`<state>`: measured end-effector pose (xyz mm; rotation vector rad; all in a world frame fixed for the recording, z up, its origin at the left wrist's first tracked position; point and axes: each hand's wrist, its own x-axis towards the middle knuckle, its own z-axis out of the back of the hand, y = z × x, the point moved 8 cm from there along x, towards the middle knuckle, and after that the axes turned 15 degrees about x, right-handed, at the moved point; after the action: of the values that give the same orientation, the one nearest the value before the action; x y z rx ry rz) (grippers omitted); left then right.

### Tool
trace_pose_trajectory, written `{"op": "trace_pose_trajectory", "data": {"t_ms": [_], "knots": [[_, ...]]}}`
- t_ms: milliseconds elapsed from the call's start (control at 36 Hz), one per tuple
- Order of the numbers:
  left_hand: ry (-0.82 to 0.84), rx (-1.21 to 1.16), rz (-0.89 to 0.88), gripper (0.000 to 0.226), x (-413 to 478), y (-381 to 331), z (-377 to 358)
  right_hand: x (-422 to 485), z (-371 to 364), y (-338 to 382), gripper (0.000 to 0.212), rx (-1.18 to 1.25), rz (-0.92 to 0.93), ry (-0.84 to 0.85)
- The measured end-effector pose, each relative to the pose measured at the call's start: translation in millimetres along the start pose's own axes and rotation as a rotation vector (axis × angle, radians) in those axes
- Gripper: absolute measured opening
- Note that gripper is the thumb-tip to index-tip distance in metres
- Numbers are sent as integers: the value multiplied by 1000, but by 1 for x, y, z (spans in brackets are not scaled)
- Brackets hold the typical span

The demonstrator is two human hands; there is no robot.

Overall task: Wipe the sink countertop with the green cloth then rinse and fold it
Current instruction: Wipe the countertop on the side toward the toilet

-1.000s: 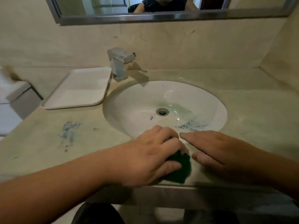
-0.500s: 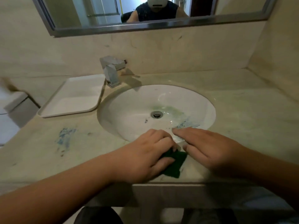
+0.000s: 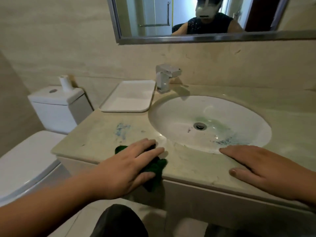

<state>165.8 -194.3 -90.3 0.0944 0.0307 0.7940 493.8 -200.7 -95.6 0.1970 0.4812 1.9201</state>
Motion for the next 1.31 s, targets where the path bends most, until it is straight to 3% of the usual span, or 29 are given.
{"op": "trace_pose_trajectory", "data": {"t_ms": [111,222,361,472,722,917,1000,1028,1083,1167,1250,1306], "knots": [[-7,1,-40,67,28,-6,-1,1,0,-1,65,0,-21,-12],[-16,-33,-85,60,79,-20,2,4,-3,-7,71,-11,-48,7],[42,-57,-55,38,149,-33,1,8,-5,-12,81,-28,-59,47],[-46,-101,-27,27,165,-31,11,11,0,-6,82,-5,-55,47],[-514,-270,126,31,58,25,89,51,0,69,82,-39,105,85],[-539,-238,331,25,-59,105,83,79,-27,114,107,-96,126,176],[-596,-233,501,34,-103,144,63,87,-45,122,112,-102,130,194],[-570,-254,584,40,-114,157,51,89,-51,124,113,-106,130,192],[-354,-314,740,63,-124,176,19,92,-58,123,114,-119,125,170],[-23,-134,829,87,-128,186,-13,93,-61,120,112,-126,116,150],[47,-145,837,113,-127,184,-19,95,-61,120,111,-135,122,140],[58,-145,750,113,-117,175,-22,95,-60,120,112,-131,110,142]]}}
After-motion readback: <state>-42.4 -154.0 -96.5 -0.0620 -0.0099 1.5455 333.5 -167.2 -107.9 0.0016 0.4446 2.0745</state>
